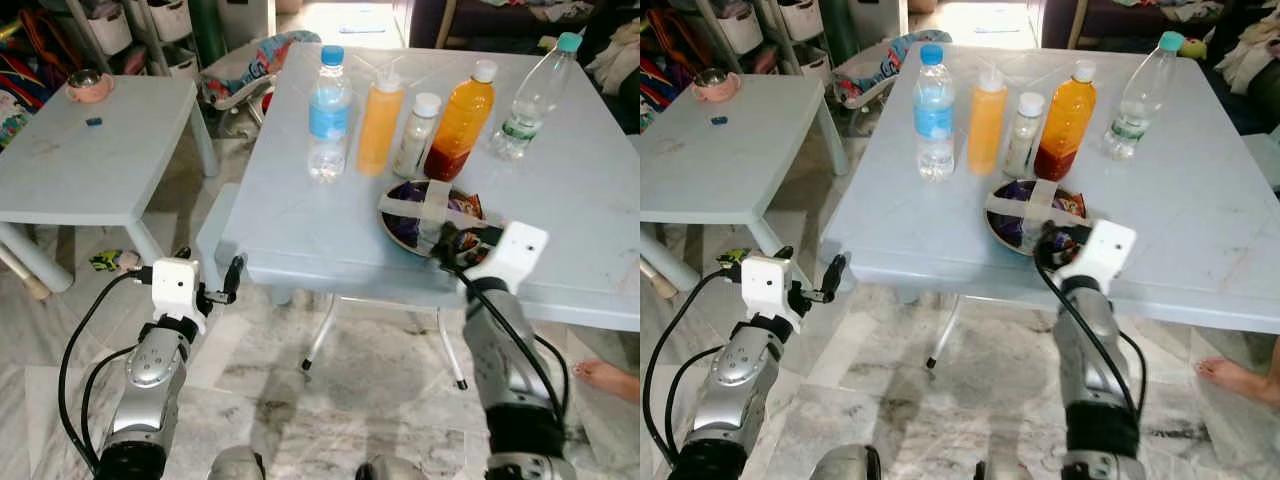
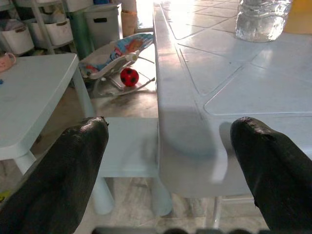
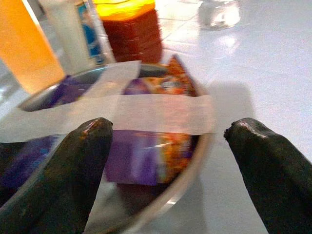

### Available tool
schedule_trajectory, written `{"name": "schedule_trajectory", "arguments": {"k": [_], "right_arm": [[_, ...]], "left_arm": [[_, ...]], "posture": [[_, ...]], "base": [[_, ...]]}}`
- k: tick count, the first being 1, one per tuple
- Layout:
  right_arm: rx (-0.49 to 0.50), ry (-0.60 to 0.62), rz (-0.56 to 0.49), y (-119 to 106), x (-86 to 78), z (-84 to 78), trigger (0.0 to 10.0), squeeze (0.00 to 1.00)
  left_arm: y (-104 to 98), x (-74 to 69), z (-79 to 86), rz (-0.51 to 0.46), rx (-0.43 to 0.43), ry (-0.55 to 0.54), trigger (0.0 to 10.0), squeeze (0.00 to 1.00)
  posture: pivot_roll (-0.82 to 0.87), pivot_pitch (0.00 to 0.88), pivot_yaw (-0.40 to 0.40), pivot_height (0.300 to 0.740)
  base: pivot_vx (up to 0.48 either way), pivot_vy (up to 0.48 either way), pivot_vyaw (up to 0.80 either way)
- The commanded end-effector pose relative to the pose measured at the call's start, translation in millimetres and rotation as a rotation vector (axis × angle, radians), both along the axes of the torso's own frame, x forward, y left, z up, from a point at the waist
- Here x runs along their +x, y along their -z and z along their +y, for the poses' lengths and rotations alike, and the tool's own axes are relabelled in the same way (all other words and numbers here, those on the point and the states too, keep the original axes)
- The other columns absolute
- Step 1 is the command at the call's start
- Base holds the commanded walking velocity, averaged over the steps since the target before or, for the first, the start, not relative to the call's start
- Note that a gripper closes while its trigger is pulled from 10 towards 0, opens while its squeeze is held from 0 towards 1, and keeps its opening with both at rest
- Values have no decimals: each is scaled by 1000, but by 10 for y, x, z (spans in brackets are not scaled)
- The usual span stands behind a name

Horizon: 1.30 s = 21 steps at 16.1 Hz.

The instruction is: Restocking fridge

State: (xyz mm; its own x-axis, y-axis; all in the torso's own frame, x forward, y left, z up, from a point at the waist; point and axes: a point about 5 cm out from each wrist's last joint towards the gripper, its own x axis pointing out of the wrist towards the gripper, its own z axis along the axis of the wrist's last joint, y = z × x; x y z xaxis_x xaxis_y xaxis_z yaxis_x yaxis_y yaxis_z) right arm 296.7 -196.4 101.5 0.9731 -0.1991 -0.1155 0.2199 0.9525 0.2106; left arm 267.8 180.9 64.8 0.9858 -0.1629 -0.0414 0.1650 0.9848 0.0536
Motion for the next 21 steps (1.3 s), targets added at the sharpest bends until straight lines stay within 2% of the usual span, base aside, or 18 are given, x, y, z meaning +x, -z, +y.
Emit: {"name": "schedule_trajectory", "arguments": {"k": [1, 2, 4, 6, 9, 11, 15, 16, 17, 18, 19, 21], "right_arm": [[-18, 28, -15, -50, -23, -59, 10000, 0], [-67, 43, -37, -95, -50, -100, 10000, 0], [-90, 43, -67, -160, -56, -86, 10000, 0], [-78, 18, -89, -216, -80, 34, 10000, 0], [-23, -8, -29, -86, -217, 168, 10000, 0], [7, -17, -10, -69, -248, 207, 10000, 0], [46, -6, 49, 5, -299, 149, 10000, 0], [70, -1, 52, 10, -290, 130, 8196, 0], [79, 2, 59, 9, -270, 115, 3882, 0], [83, 3, 62, 9, -260, 111, 1882, 0], [88, 4, 63, 4, -231, 100, 1451, 0], [89, 7, 59, -13, -186, 71, 1686, 0]], "left_arm": [[-44, 20, -5, -11, 7, 15, 10000, 0], [-46, 24, -12, -12, 6, 17, 10000, 0], [-47, 31, -11, -12, 8, 18, 10000, 0], [-52, 39, -15, -14, 9, 20, 10000, 0], [-46, 38, -27, -14, 7, 17, 10000, 0], [-41, 36, -36, -13, 5, 19, 10000, 0], [-38, 51, -62, -14, 3, 25, 10000, 0], [-36, 57, -70, -15, 3, 26, 10000, 0], [-36, 61, -81, -15, 1, 27, 10000, 0], [-36, 64, -85, -15, 0, 28, 10000, 0], [-35, 67, -97, -16, -1, 30, 10000, 0], [-36, 69, -107, -18, 1, 34, 10000, 0]], "posture": [[14, 65, 27, 740], [13, 64, 28, 740], [11, 63, 30, 740], [14, 60, 26, 740], [12, 59, 20, 740], [9, 57, 18, 740], [2, 56, 16, 740], [0, 55, 16, 740], [0, 54, 16, 740], [0, 54, 16, 740], [0, 53, 16, 740], [2, 52, 16, 740]], "base": [[0, 0, 0], [0, 0, 0], [0, 0, 0], [0, 0, 0], [0, 0, 0], [0, 0, 0], [0, 0, 0], [0, 0, 0], [0, 0, 0], [0, 0, 0], [0, 0, 0], [0, 0, 0]]}}
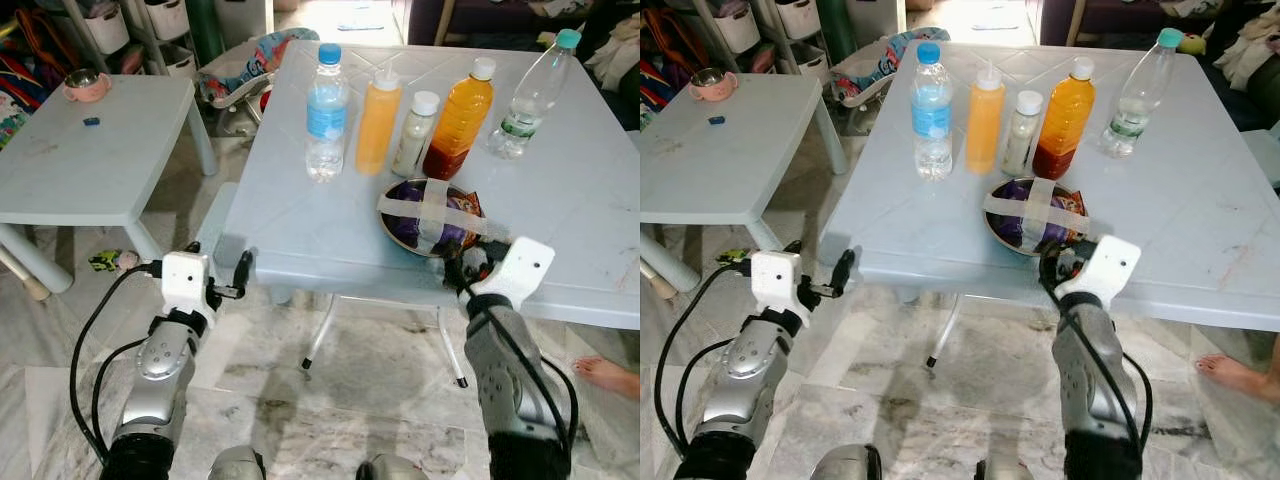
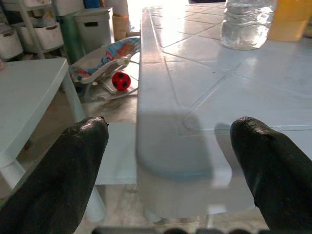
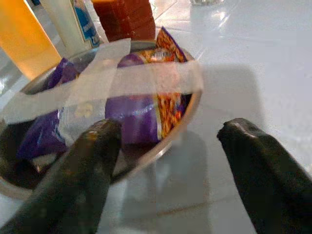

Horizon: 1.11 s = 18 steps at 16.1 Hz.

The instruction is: Restocking fridge

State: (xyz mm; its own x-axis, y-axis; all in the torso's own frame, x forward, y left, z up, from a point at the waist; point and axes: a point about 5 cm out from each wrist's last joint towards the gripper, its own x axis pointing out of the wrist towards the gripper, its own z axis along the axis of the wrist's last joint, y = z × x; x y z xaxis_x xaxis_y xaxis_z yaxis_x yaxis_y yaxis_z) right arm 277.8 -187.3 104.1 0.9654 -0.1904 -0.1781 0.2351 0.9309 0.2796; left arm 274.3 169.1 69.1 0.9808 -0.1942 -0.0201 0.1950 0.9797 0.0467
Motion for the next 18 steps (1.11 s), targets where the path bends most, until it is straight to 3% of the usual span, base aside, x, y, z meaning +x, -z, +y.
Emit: {"name": "schedule_trajectory", "arguments": {"k": [1, 2, 4, 7, 8, 9, 10, 18], "right_arm": [[2, 11, 10, 10, 24, -54, 2039, 0], [-4, 23, 5, -5, 43, -96, 3255, 0], [-12, 34, -1, -23, 59, -144, 3176, 0], [-9, 49, 15, -4, 81, -200, 4039, 0], [-3, 41, 31, 22, 83, -190, 7255, 0], [3, 30, 40, 38, 83, -175, 9137, 0], [23, 12, 56, 72, 85, -144, 10000, 0], [212, -168, -31, -63, 144, 179, 10000, 0]], "left_arm": [[6, 5, 7, 1, 11, 3, 10000, 0], [6, 5, 5, 0, 12, 3, 10000, 0], [8, 5, 7, 0, 13, 4, 10000, 0], [6, 12, -5, -1, 15, 10, 10000, 0], [3, 17, -10, -2, 16, 13, 10000, 0], [1, 19, -10, -3, 17, 14, 10000, 0], [-1, 22, -10, -3, 19, 16, 10000, 0], [-8, 36, -34, -8, 21, 19, 10000, 0]], "posture": [[3, 51, 15, 740], [3, 51, 15, 740], [3, 50, 15, 740], [5, 49, 20, 740], [5, 49, 22, 740], [6, 49, 23, 740], [6, 49, 25, 740], [6, 48, 22, 740]], "base": [[0, 0, 0], [0, 0, 0], [0, 0, 0], [0, 0, 0], [0, 0, 0], [0, 0, 0], [0, 0, 0], [0, 0, 0]]}}
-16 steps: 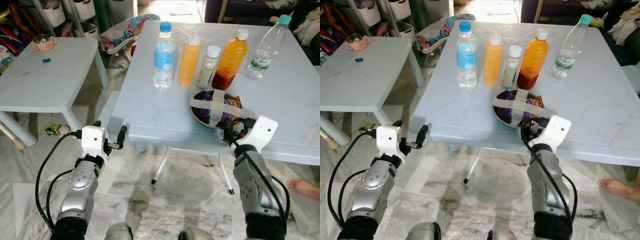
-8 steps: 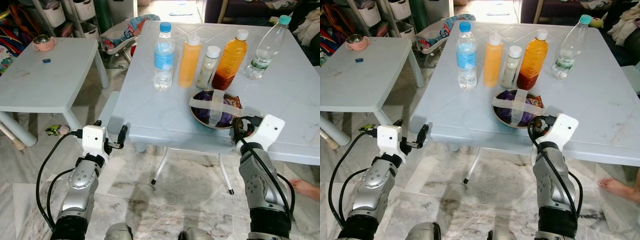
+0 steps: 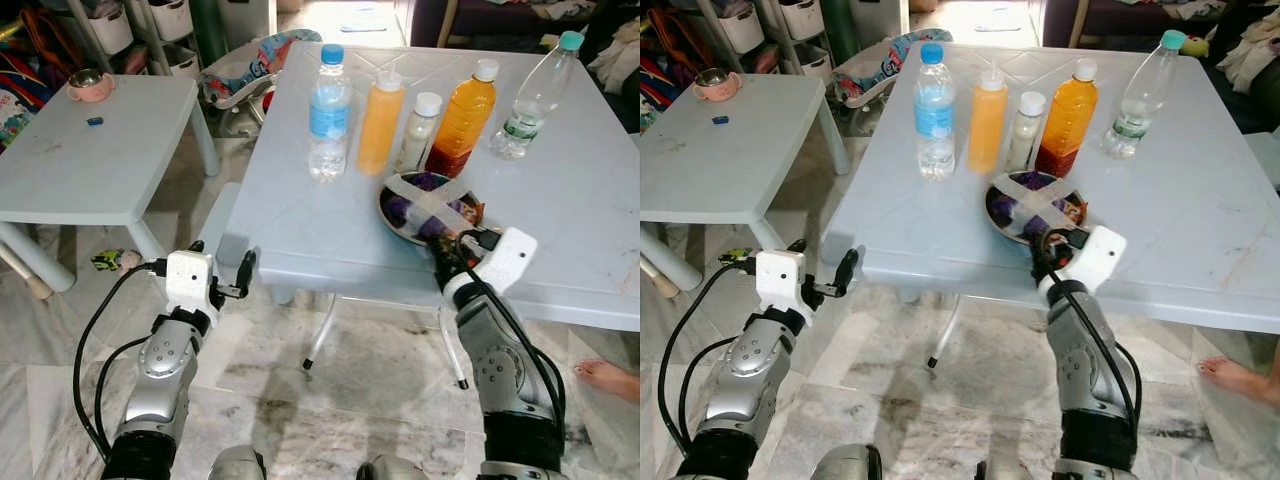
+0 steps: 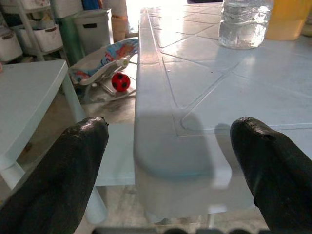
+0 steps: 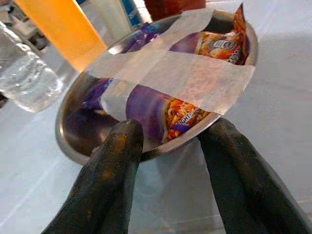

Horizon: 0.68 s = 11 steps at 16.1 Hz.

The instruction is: Restocking fridge

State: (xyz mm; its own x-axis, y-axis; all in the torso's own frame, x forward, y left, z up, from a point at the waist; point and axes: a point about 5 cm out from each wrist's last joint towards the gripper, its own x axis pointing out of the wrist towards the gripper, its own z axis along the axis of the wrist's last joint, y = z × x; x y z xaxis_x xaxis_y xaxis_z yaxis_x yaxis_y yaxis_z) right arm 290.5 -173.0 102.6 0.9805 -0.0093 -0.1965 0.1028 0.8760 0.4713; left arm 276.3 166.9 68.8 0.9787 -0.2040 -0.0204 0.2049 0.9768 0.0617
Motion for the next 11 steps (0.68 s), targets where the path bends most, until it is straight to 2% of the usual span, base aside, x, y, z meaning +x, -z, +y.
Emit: {"name": "schedule_trajectory", "arguments": {"k": [1, 5, 9, 11], "right_arm": [[8, -34, -31, -78, 13, 59, 10000, 0], [-6, 28, -8, -43, -38, -20, 10000, 0], [-44, 185, 23, -12, -119, -286, 10000, 0], [-63, 216, 21, -34, -131, -368, 10000, 0]], "left_arm": [[-9, 16, -17, -6, 6, 9, 10000, 0], [-4, 18, -34, -6, 5, 15, 10000, 0], [-4, 18, -38, -7, 4, 16, 10000, 0], [-6, 20, -33, -8, 4, 17, 10000, 0]], "posture": [[6, 47, 22, 740], [4, 45, 20, 740], [1, 46, 20, 740], [1, 46, 23, 740]], "base": [[0, 0, 0], [0, 0, 0], [0, 0, 0], [0, 0, 0]]}}
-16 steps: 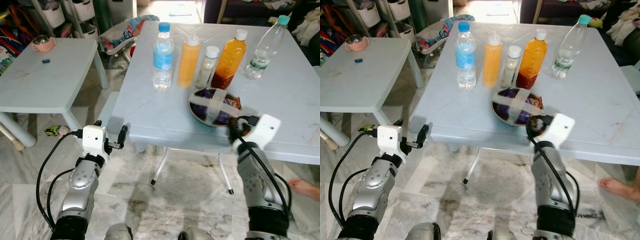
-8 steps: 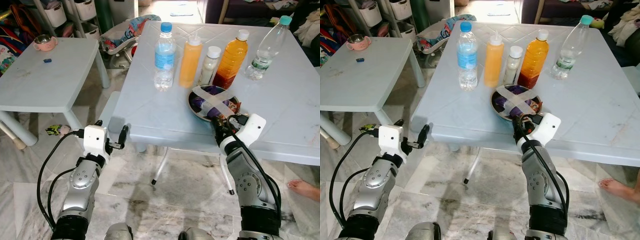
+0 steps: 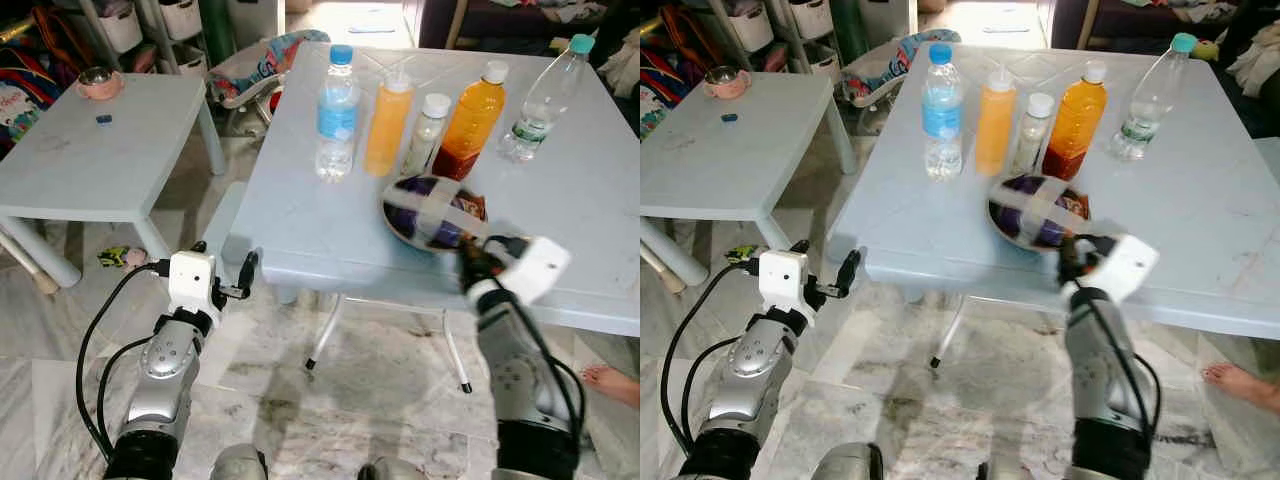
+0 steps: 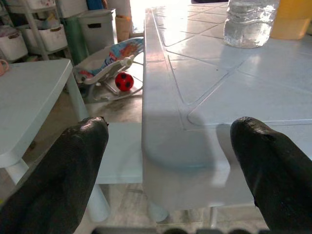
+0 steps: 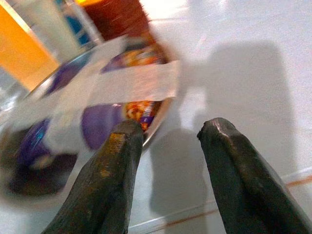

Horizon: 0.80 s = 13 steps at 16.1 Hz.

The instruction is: Restocking fridge

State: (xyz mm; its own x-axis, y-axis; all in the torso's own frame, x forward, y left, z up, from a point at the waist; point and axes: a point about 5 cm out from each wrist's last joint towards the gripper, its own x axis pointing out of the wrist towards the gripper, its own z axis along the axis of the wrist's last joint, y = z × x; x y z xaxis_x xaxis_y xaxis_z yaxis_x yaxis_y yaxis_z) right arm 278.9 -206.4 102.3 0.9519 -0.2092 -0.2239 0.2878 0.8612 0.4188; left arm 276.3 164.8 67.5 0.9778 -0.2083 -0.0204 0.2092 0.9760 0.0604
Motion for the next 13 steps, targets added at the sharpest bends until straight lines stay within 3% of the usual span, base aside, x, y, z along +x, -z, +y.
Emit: {"name": "schedule_trajectory", "arguments": {"k": [1, 7, 9, 13], "right_arm": [[-34, 60, -10, -47, -30, -120, 10000, 0], [-108, 98, -36, -113, -58, -206, 10000, 0], [-118, 54, -77, -182, 0, -112, 10000, 0], [-9, -99, -118, -213, 25, 220, 10000, 0]], "left_arm": [[-19, 24, -6, -8, 8, 13, 10000, 0], [-25, 29, -2, -11, 9, 12, 10000, 0], [-30, 31, -16, -13, 9, 15, 10000, 0], [-26, 30, -17, -13, 10, 14, 10000, 0]], "posture": [[2, 45, 25, 740], [3, 44, 28, 740], [6, 43, 27, 740], [9, 43, 22, 740]], "base": [[0, 0, 0], [0, 0, 0], [0, 0, 0], [0, 0, 0]]}}
